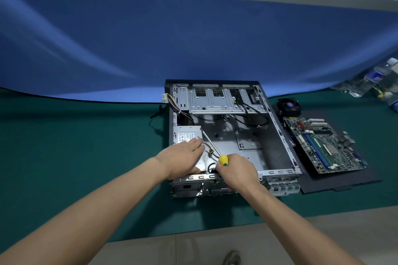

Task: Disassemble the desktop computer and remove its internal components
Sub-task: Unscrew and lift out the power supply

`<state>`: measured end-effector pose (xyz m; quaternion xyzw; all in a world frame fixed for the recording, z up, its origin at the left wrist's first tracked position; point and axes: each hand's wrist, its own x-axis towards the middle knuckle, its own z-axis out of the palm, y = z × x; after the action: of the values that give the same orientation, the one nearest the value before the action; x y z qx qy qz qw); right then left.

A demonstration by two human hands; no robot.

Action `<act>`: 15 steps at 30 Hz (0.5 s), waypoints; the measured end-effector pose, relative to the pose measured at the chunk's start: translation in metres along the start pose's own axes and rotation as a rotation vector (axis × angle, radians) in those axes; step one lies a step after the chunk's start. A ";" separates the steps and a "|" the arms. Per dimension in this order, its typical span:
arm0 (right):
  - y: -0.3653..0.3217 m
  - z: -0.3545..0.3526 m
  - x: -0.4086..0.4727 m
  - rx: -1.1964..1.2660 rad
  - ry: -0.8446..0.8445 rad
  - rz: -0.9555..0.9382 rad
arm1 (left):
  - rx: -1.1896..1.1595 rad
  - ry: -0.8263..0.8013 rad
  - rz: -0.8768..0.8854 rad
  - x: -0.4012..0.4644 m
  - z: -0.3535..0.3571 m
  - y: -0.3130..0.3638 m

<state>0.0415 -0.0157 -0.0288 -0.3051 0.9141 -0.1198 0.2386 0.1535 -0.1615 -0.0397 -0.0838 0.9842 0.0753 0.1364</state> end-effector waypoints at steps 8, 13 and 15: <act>0.000 0.000 0.000 0.059 -0.021 0.018 | -0.042 0.058 -0.036 0.007 0.003 -0.011; -0.007 -0.004 0.020 0.145 -0.025 0.012 | -0.368 0.186 -0.105 0.010 -0.005 -0.023; -0.018 -0.001 0.032 0.125 -0.013 -0.022 | -0.397 0.307 -0.174 0.012 -0.003 -0.022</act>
<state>0.0274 -0.0491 -0.0330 -0.3006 0.8997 -0.1775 0.2619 0.1457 -0.1854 -0.0428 -0.2037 0.9484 0.2415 -0.0278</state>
